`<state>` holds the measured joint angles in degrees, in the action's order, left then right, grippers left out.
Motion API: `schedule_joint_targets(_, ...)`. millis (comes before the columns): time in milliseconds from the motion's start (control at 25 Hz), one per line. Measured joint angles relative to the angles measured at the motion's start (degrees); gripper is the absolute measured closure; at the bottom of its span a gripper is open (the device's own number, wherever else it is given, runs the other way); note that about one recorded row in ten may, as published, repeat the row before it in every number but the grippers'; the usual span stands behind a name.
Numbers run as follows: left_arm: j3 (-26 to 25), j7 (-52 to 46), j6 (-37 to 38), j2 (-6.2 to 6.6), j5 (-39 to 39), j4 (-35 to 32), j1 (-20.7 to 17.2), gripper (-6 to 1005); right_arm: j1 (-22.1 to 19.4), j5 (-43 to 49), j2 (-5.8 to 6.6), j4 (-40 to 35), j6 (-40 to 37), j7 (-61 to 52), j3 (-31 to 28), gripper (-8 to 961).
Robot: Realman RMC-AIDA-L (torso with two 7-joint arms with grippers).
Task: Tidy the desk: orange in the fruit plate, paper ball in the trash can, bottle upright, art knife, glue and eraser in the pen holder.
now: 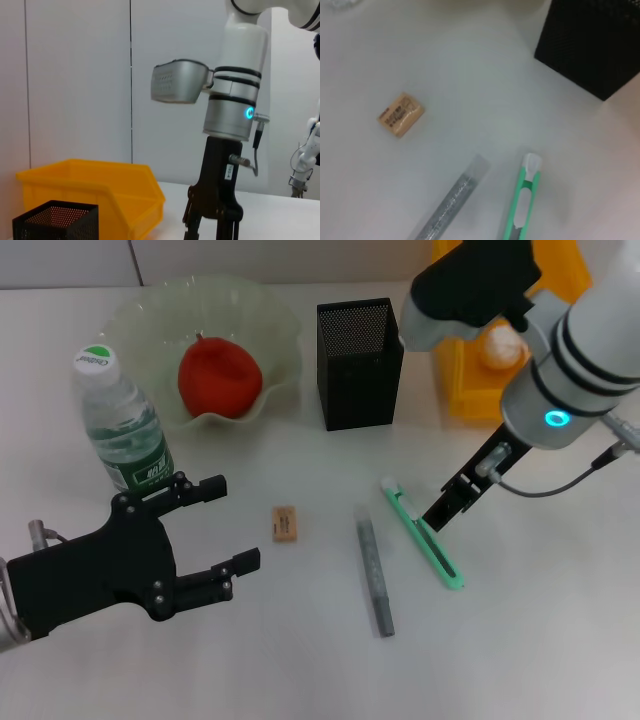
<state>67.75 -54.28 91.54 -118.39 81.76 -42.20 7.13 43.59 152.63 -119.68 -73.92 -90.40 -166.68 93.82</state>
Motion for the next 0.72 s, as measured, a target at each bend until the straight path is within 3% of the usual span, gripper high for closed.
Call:
schedule_joint_targets(240, 0.02, 0.02, -0.1, 0.01, 0.0, 1.0, 0.65, 190, 0.87, -0.14, -0.12, 2.74, 3.69, -1.63, 4.66, 216)
schedule_joint_targets(600, 0.25, 0.05, -0.11, 0.0, -0.02, 1.11, 0.79, 191, 3.13, -3.08, -0.21, 8.49, 7.18, -2.58, 5.67, 222)
schedule_joint_targets(720, 0.17, 0.05, -0.1, 0.0, -0.03, 1.13, 0.79, 191, 3.97, -4.02, -0.21, 10.39, 8.23, -2.65, 5.96, 270)
